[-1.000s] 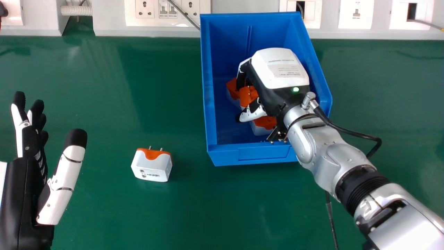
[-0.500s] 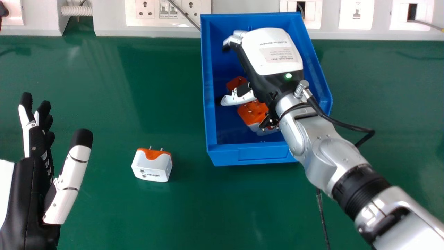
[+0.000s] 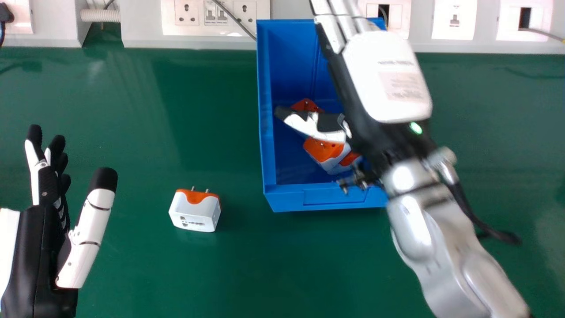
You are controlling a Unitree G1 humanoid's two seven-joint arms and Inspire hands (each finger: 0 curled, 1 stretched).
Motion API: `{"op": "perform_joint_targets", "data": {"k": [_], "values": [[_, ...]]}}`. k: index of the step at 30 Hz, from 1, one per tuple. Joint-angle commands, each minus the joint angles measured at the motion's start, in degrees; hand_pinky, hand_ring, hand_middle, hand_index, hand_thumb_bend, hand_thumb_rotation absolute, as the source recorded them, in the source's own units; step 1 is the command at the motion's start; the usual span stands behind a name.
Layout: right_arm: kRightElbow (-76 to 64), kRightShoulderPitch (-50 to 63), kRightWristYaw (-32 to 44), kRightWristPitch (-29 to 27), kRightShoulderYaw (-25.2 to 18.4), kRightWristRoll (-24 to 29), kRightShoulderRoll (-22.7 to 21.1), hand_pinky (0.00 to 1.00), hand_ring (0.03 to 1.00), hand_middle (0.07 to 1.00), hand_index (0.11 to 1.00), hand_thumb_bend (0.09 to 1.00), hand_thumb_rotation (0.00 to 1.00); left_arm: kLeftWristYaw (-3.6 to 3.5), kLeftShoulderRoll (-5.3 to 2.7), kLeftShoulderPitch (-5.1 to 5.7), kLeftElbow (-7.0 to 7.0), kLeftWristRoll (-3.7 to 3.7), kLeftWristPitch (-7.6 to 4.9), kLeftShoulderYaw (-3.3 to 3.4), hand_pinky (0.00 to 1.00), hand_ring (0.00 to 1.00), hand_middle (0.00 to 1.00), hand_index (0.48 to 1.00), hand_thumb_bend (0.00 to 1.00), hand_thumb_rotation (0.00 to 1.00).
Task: Pick all objects and put in blue box
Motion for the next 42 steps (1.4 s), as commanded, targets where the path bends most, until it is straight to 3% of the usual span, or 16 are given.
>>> {"op": "perform_joint_targets", "data": {"k": [1, 4, 5, 7, 10, 12, 16, 20, 24, 27, 31, 33, 36, 39, 42], "values": [[-4.8, 4.3, -1.1, -3.5, -1.2, -0.2, -1.5, 0.85, 0.971, 0.999, 0.983, 0.328, 0.33, 0.02, -0.13, 0.53, -0.67, -0.01, -1.80, -0.26, 1.00, 1.00, 1.00, 1.000, 0.59, 0.83], [-5.8, 9.0, -5.1, -11.5, -1.6, -0.4, -4.0, 0.83, 0.954, 0.986, 0.975, 0.294, 0.42, 0.07, -0.17, 0.80, -0.53, 0.50, -2.16, -0.53, 1.00, 1.00, 1.00, 1.000, 0.56, 0.83], [-5.5, 10.3, -6.8, -14.8, -1.6, -0.3, -5.0, 0.84, 0.953, 0.981, 0.973, 0.286, 0.45, 0.15, -0.26, 0.87, -0.51, 0.62, -2.16, -0.63, 1.00, 1.00, 1.00, 1.000, 0.51, 0.84], [-4.7, 12.5, -9.7, -20.9, -1.7, -0.1, -6.5, 0.85, 0.947, 0.972, 0.966, 0.290, 0.47, 0.25, -0.58, 1.13, -1.05, 0.42, -1.17, -0.80, 1.00, 1.00, 1.00, 1.000, 0.43, 0.85], [-2.6, 14.1, -13.0, -27.2, -1.5, -1.3, -7.4, 0.87, 0.959, 0.978, 0.973, 0.288, 0.59, 0.38, -0.62, 1.21, -1.15, 0.80, -0.95, -0.90, 1.00, 1.00, 1.00, 1.000, 0.43, 0.85], [-1.8, 15.0, -13.4, -29.7, -1.1, -2.5, -7.4, 0.86, 0.961, 0.981, 0.970, 0.294, 0.67, 0.18, -0.50, 1.08, -0.74, 0.54, -1.35, -0.85, 1.00, 1.00, 1.00, 1.000, 0.44, 0.85], [-1.5, 15.6, -11.9, -33.1, -0.1, -2.7, -6.5, 0.78, 0.935, 0.960, 0.919, 0.302, 0.52, 0.10, -0.23, 0.70, -0.39, 0.54, -1.54, -0.64, 1.00, 1.00, 1.00, 1.000, 0.47, 0.85], [-1.0, 15.9, -9.3, -35.3, 1.4, -2.2, -5.8, 0.74, 0.904, 0.933, 0.890, 0.311, 0.46, 0.19, -0.37, 0.70, -0.63, 0.54, -1.41, -0.64, 1.00, 1.00, 1.00, 1.000, 0.50, 0.84], [0.3, 15.4, -8.3, -37.4, 3.0, -3.1, -4.6, 0.71, 0.879, 0.912, 0.871, 0.347, 0.35, 0.35, -0.25, 0.64, -0.52, 1.07, -1.57, -0.52, 1.00, 1.00, 1.00, 1.000, 0.48, 0.84], [1.8, 14.1, -7.8, -38.8, 4.5, -4.4, -3.8, 0.73, 0.899, 0.924, 0.880, 0.329, 0.34, 0.23, -0.44, 0.47, -0.56, 0.31, -1.42, -0.54, 1.00, 1.00, 1.00, 1.000, 0.44, 0.83], [3.9, 11.0, -5.2, -39.9, 6.7, -5.7, -2.6, 0.81, 0.947, 0.967, 0.905, 0.298, 0.36, 0.15, -0.34, 0.44, -0.87, 0.22, -1.04, -0.45, 1.00, 1.00, 1.00, 1.000, 0.45, 0.82], [5.4, 9.1, -4.8, -40.1, 7.7, -6.9, -1.8, 0.83, 0.954, 0.977, 0.908, 0.322, 0.32, 0.07, -0.10, 0.49, -0.93, 0.37, -1.39, -0.25, 1.00, 1.00, 1.00, 1.000, 0.44, 0.83], [7.8, 6.3, -4.1, -39.7, 9.2, -8.8, -0.5, 0.81, 0.948, 0.966, 0.903, 0.364, 0.27, -0.08, 0.07, 0.76, -1.54, 0.31, -0.87, 0.04, 1.00, 1.00, 1.00, 1.000, 0.45, 0.84], [10.0, 4.1, -2.4, -38.9, 10.4, -9.1, 1.1, 0.78, 0.933, 0.952, 0.897, 0.366, 0.27, -0.37, -0.02, 1.01, -2.23, -0.66, -0.18, 0.23, 1.00, 1.00, 1.00, 1.000, 0.51, 0.84], [12.8, 1.9, -1.0, -36.9, 11.4, -9.8, 3.7, 0.73, 0.911, 0.945, 0.897, 0.367, 0.27, -0.31, 0.13, 0.99, -1.68, -0.74, -1.33, 0.58, 1.00, 1.00, 1.00, 1.000, 0.49, 0.85]]}}
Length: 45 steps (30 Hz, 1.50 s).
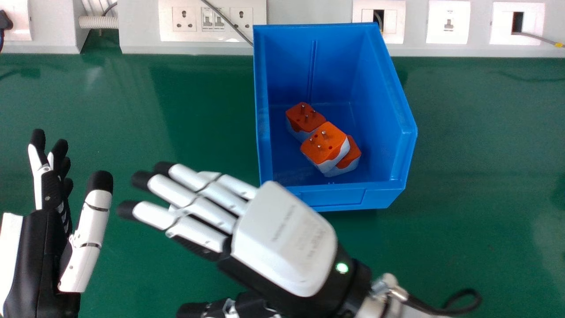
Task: Pick all objects and put in blue box
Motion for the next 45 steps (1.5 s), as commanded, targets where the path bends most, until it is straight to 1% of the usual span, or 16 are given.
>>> {"op": "perform_joint_targets", "data": {"k": [1, 3, 5, 8, 12, 16, 20, 23, 26, 27, 28, 30, 32, 36, 40, 45], "values": [[1.2, -2.6, 1.0, 1.9, 0.7, -0.1, 2.7, 0.72, 0.908, 0.948, 0.903, 0.363, 0.26, -0.10, 0.54, 0.19, -1.15, 0.04, -1.87, 0.46, 1.00, 1.00, 1.00, 1.000, 0.48, 0.86], [2.8, -3.5, 2.2, 4.2, 1.3, -0.4, 4.5, 0.72, 0.902, 0.950, 0.909, 0.363, 0.26, -0.02, 0.53, 0.24, -0.89, 0.31, -2.49, 0.58, 1.00, 1.00, 1.00, 1.000, 0.47, 0.87], [5.5, -4.6, 1.0, 5.8, 2.0, -0.7, 6.2, 0.71, 0.887, 0.942, 0.903, 0.367, 0.26, -0.09, 0.43, 0.43, -0.76, 0.13, -2.88, 0.62, 1.00, 1.00, 1.00, 1.000, 0.48, 0.89], [8.7, -5.5, 1.0, 9.4, 2.9, -1.3, 8.5, 0.72, 0.899, 0.950, 0.910, 0.330, 0.32, 0.34, 0.39, 0.62, -0.71, 1.15, -3.39, 0.68, 1.00, 1.00, 1.00, 1.000, 0.50, 0.91], [10.0, -5.0, 3.2, 14.8, 3.9, -1.7, 10.4, 0.76, 0.934, 0.977, 0.947, 0.311, 0.35, 0.34, 0.16, 0.74, -0.57, 0.69, -3.97, 0.68, 1.00, 1.00, 1.00, 1.000, 0.49, 0.90], [10.1, -4.7, 6.6, 20.3, 5.4, -2.7, 11.6, 0.82, 0.969, 0.999, 0.974, 0.291, 0.37, 0.21, 0.15, 0.95, -0.77, 0.55, -3.74, 0.64, 1.00, 1.00, 1.00, 1.000, 0.49, 0.89], [10.2, -5.5, 9.2, 24.7, 7.0, -3.8, 12.0, 0.83, 0.964, 1.000, 0.978, 0.302, 0.36, 0.47, 0.05, 1.14, -0.91, 1.02, -3.69, 0.68, 1.00, 1.00, 1.00, 1.000, 0.50, 0.89], [9.9, -6.3, 11.0, 27.3, 7.4, -4.4, 12.3, 0.82, 0.954, 0.991, 0.960, 0.283, 0.36, 0.32, -0.09, 1.29, -1.00, 0.35, -3.76, 0.64, 1.00, 1.00, 1.00, 1.000, 0.50, 0.88], [9.7, -7.7, 12.4, 29.5, 7.8, -5.1, 12.7, 0.81, 0.960, 0.989, 0.939, 0.252, 0.08, 0.31, -0.03, 1.44, -0.96, 0.48, -3.96, 0.66, 1.00, 1.00, 1.00, 1.000, 0.53, 0.88], [9.7, -8.2, 12.7, 30.0, 7.9, -5.3, 12.8, 0.80, 0.956, 0.986, 0.933, 0.250, 0.04, 0.48, -0.04, 1.44, -0.90, 0.89, -4.13, 0.67, 1.00, 1.00, 1.00, 1.000, 0.54, 0.89], [9.8, -8.7, 12.9, 30.5, 8.1, -5.6, 12.8, 0.79, 0.954, 0.984, 0.932, 0.252, 0.02, 0.51, -0.13, 1.46, -0.93, 0.79, -4.06, 0.63, 1.00, 1.00, 1.00, 1.000, 0.54, 0.90], [10.0, -9.9, 13.0, 31.2, 8.4, -6.0, 12.9, 0.81, 0.957, 0.982, 0.936, 0.278, 0.01, 0.47, -0.38, 1.45, -1.06, 0.30, -3.71, 0.44, 1.00, 1.00, 1.00, 1.000, 0.52, 0.88], [10.7, -11.1, 12.7, 32.4, 9.0, -7.1, 13.0, 0.81, 0.952, 0.972, 0.924, 0.311, 0.00, 0.58, -0.37, 1.41, -1.07, 0.73, -3.71, 0.36, 1.00, 1.00, 1.00, 1.000, 0.50, 0.87], [12.2, -13.2, 13.0, 34.3, 10.1, -8.5, 13.6, 0.82, 0.953, 0.968, 0.915, 0.343, 0.00, 0.18, -0.36, 1.32, -1.00, 0.07, -3.82, 0.01, 1.00, 1.00, 1.00, 1.000, 0.51, 0.87], [14.4, -15.3, 12.9, 35.1, 11.1, -9.5, 13.8, 0.80, 0.938, 0.959, 0.902, 0.360, 0.00, 0.61, -0.72, 1.42, -1.28, 0.66, -3.49, -0.47, 1.00, 1.00, 1.00, 1.000, 0.51, 0.86], [16.1, -17.0, 13.8, 36.5, 12.2, -9.8, 14.2, 0.84, 0.960, 0.976, 0.918, 0.367, 0.00, 0.76, -1.24, 1.71, -1.56, 0.68, -3.71, -0.88, 1.00, 1.00, 1.00, 1.000, 0.53, 0.87]]}}
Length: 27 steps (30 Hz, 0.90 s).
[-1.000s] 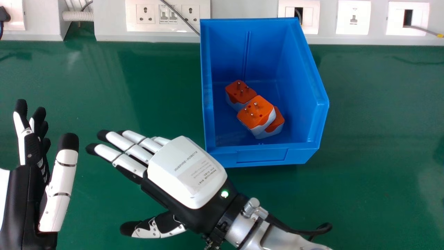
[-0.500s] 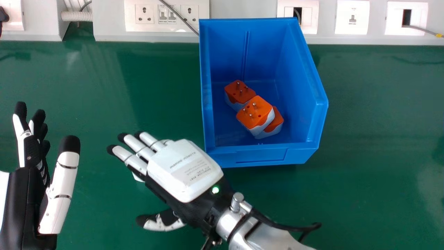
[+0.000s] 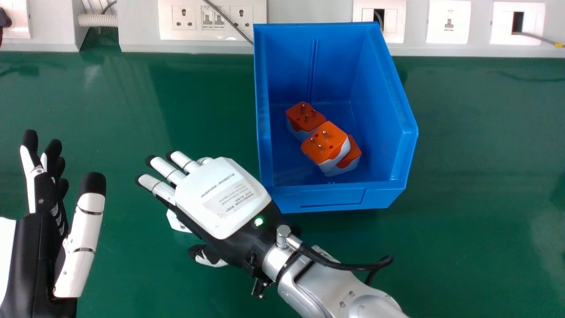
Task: Pick all objects and put in blue box
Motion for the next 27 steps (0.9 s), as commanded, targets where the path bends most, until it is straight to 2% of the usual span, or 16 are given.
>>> {"op": "perform_joint_targets", "data": {"k": [1, 3, 6, 7, 9, 12, 15, 18, 21, 23, 25, 27], "values": [[0.1, -2.1, 0.6, 0.7, 0.5, -0.6, 1.5, 0.84, 0.954, 0.972, 0.915, 0.371, 0.00, 0.65, -0.33, 0.45, -1.49, 0.57, -1.25, -0.05, 1.00, 1.00, 1.00, 1.000, 0.53, 0.87], [1.1, -2.8, 2.1, 1.5, 0.9, -0.5, 1.9, 0.81, 0.933, 0.959, 0.912, 0.401, 0.00, 0.72, -0.38, 0.61, -1.30, 0.77, -1.71, -0.04, 1.00, 1.00, 1.00, 1.000, 0.54, 0.86], [2.2, -3.4, 4.0, 2.0, 0.9, 0.7, 2.5, 0.81, 0.932, 0.960, 0.921, 0.417, 0.00, 0.44, -0.62, 1.17, -1.51, 0.00, -1.86, -0.29, 1.00, 1.00, 1.00, 1.000, 0.55, 0.86], [2.8, -3.6, 4.3, 2.2, 1.0, 0.7, 2.6, 0.81, 0.929, 0.960, 0.921, 0.423, 0.00, 0.42, -0.59, 1.27, -1.47, 0.02, -2.00, -0.28, 1.00, 1.00, 1.00, 1.000, 0.56, 0.86], [3.9, -4.1, 4.4, 2.5, 1.3, 0.4, 2.7, 0.79, 0.913, 0.948, 0.909, 0.450, 0.00, 0.41, -0.52, 1.44, -1.28, 0.16, -2.40, -0.22, 1.00, 1.00, 1.00, 1.000, 0.59, 0.87], [5.9, -4.9, 4.4, 2.5, 1.2, 1.0, 3.2, 0.77, 0.897, 0.938, 0.895, 0.458, 0.00, 0.54, -0.19, 1.69, -0.91, 0.91, -3.07, 0.11, 1.00, 1.00, 1.00, 1.000, 0.59, 0.88], [8.0, -6.2, 5.1, 2.4, 1.4, 1.4, 3.8, 0.76, 0.893, 0.935, 0.892, 0.449, 0.00, 0.34, -0.11, 1.89, -0.70, 0.31, -3.59, 0.37, 1.00, 1.00, 1.00, 1.000, 0.55, 0.87], [9.6, -7.4, 5.6, 2.1, 1.6, 1.9, 4.3, 0.76, 0.887, 0.924, 0.877, 0.476, 0.00, 0.47, -0.21, 2.11, -0.31, 0.31, -4.80, 0.52, 1.00, 1.00, 1.00, 1.000, 0.54, 0.86], [11.4, -9.3, 6.3, 2.1, 2.2, 2.0, 4.8, 0.76, 0.885, 0.915, 0.864, 0.495, 0.00, 0.28, -0.33, 2.82, -0.70, 0.02, -4.76, 0.41, 1.00, 1.00, 1.00, 1.000, 0.57, 0.86], [12.6, -10.3, 5.7, 2.4, 2.3, 2.2, 5.3, 0.76, 0.882, 0.906, 0.851, 0.498, 0.00, -0.07, -0.62, 3.08, -0.94, -1.15, -4.80, -0.01, 1.00, 1.00, 1.00, 1.000, 0.56, 0.84], [13.5, -11.4, 5.7, 2.5, 2.1, 2.6, 5.8, 0.77, 0.890, 0.915, 0.858, 0.429, 0.02, -0.21, -0.91, 3.11, -0.98, -1.87, -4.91, -0.32, 1.00, 1.00, 1.00, 1.000, 0.56, 0.82], [14.2, -12.4, 5.9, 2.3, 2.0, 3.1, 6.0, 0.77, 0.889, 0.918, 0.860, 0.390, 0.06, 0.09, -1.00, 3.14, -0.97, -1.03, -5.16, -0.39, 1.00, 1.00, 1.00, 1.000, 0.54, 0.83]]}}
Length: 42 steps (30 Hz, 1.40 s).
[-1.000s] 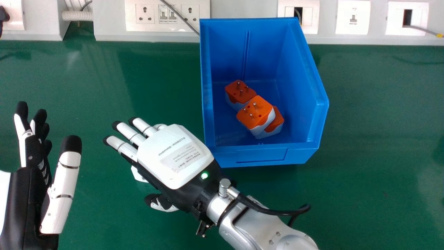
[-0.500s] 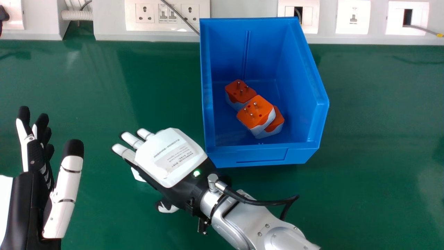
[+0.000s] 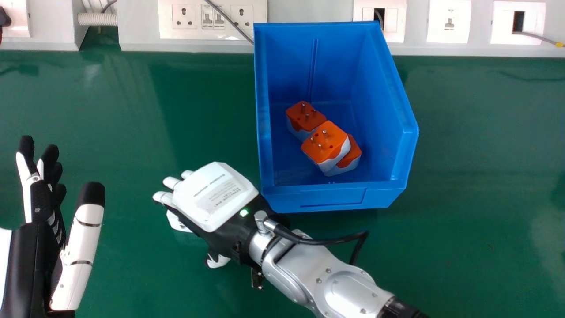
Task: Pick all objects and put in blue box
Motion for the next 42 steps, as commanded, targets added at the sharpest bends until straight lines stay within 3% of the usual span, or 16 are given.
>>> {"op": "perform_joint_targets", "data": {"k": [1, 4, 8, 12, 16, 19, 21, 25, 28, 29, 33, 35, 39, 41, 42], "values": [[0.2, -3.3, -0.1, -0.1, -0.5, 0.7, 1.6, 0.77, 0.889, 0.918, 0.861, 0.384, 0.07, 0.25, -0.28, 0.16, -1.17, 0.14, -1.65, -0.30, 1.00, 1.00, 1.00, 1.000, 0.54, 0.84], [1.5, -5.3, 1.3, -0.3, -0.9, 2.1, 2.5, 0.80, 0.903, 0.936, 0.883, 0.419, 0.03, -0.03, -0.54, 0.29, -1.22, -0.57, -1.59, -0.56, 1.00, 1.00, 1.00, 1.000, 0.54, 0.83], [2.8, -7.0, 0.7, -0.9, -0.7, 3.3, 3.0, 0.80, 0.904, 0.936, 0.883, 0.507, 0.01, 0.47, -1.04, 0.63, -1.17, 0.36, -2.45, -0.70, 1.00, 1.00, 1.00, 1.000, 0.56, 0.84], [4.0, -7.8, 0.0, -1.2, -0.6, 3.8, 3.5, 0.79, 0.896, 0.922, 0.867, 0.534, 0.00, 0.57, -1.48, 1.07, -1.06, 0.13, -3.12, -0.96, 1.00, 1.00, 1.00, 1.000, 0.51, 0.86], [5.7, -8.8, 0.6, -1.0, -0.3, 4.1, 4.2, 0.78, 0.886, 0.908, 0.855, 0.550, 0.00, 0.82, -1.73, 1.34, -1.01, 0.77, -3.96, -0.95, 1.00, 1.00, 1.00, 1.000, 0.48, 0.87], [7.6, -9.7, 1.4, -0.9, -0.4, 4.7, 4.9, 0.79, 0.880, 0.899, 0.852, 0.600, 0.00, 0.76, -1.89, 1.67, -1.21, 0.40, -4.21, -1.04, 1.00, 1.00, 1.00, 1.000, 0.48, 0.86], [8.6, -10.3, 2.7, -1.2, -0.3, 5.1, 5.1, 0.81, 0.889, 0.906, 0.865, 0.581, 0.00, 0.87, -1.96, 1.78, -1.01, 0.46, -4.68, -0.93, 1.00, 1.00, 1.00, 1.000, 0.47, 0.86], [10.3, -11.2, 3.2, -1.9, 0.1, 5.2, 5.2, 0.80, 0.871, 0.891, 0.851, 0.583, 0.00, 0.89, -2.03, 2.48, -1.64, 0.36, -4.16, -0.74, 1.00, 1.00, 1.00, 1.000, 0.48, 0.85], [11.9, -11.7, 3.3, -1.9, 0.3, 5.2, 5.3, 0.78, 0.851, 0.876, 0.837, 0.626, 0.00, 1.37, -2.00, 2.95, -2.11, 1.45, -3.66, -0.23, 1.00, 1.00, 1.00, 1.000, 0.54, 0.84], [12.1, -11.8, 3.3, -1.9, 0.5, 5.0, 5.3, 0.78, 0.848, 0.874, 0.835, 0.631, 0.00, 1.35, -1.95, 3.05, -2.12, 1.37, -3.81, -0.15, 1.00, 1.00, 1.00, 1.000, 0.55, 0.84], [13.6, -12.1, 3.8, -2.9, 0.2, 6.2, 5.2, 0.77, 0.846, 0.872, 0.831, 0.567, 0.00, 0.72, -1.75, 3.95, -3.09, -0.57, -3.03, -0.31, 1.00, 1.00, 1.00, 1.000, 0.57, 0.81], [13.8, -11.5, 2.6, -3.0, -0.3, 6.8, 5.2, 0.75, 0.835, 0.858, 0.818, 0.539, 0.00, 0.63, -1.75, 4.50, -3.91, -0.71, -2.38, -0.39, 1.00, 1.00, 1.00, 1.000, 0.57, 0.81], [14.9, -11.5, 1.5, -2.6, -0.1, 7.3, 5.4, 0.68, 0.765, 0.805, 0.777, 0.546, 0.00, 0.84, -1.83, 5.04, -4.90, 0.05, -1.96, -0.32, 1.00, 1.00, 1.00, 1.000, 0.57, 0.82], [15.9, -11.5, 0.7, -2.9, -0.7, 8.1, 5.6, 0.61, 0.674, 0.720, 0.680, 0.599, 0.00, 0.78, -1.97, 5.36, -5.15, -0.23, -2.25, -0.44, 1.00, 1.00, 1.00, 1.000, 0.55, 0.82], [16.3, -11.1, 0.2, -3.1, -1.7, 9.3, 6.0, 0.57, 0.636, 0.690, 0.644, 0.599, 0.00, 0.62, -2.08, 5.54, -5.38, -0.82, -2.16, -0.62, 1.00, 1.00, 1.00, 1.000, 0.55, 0.81]]}}
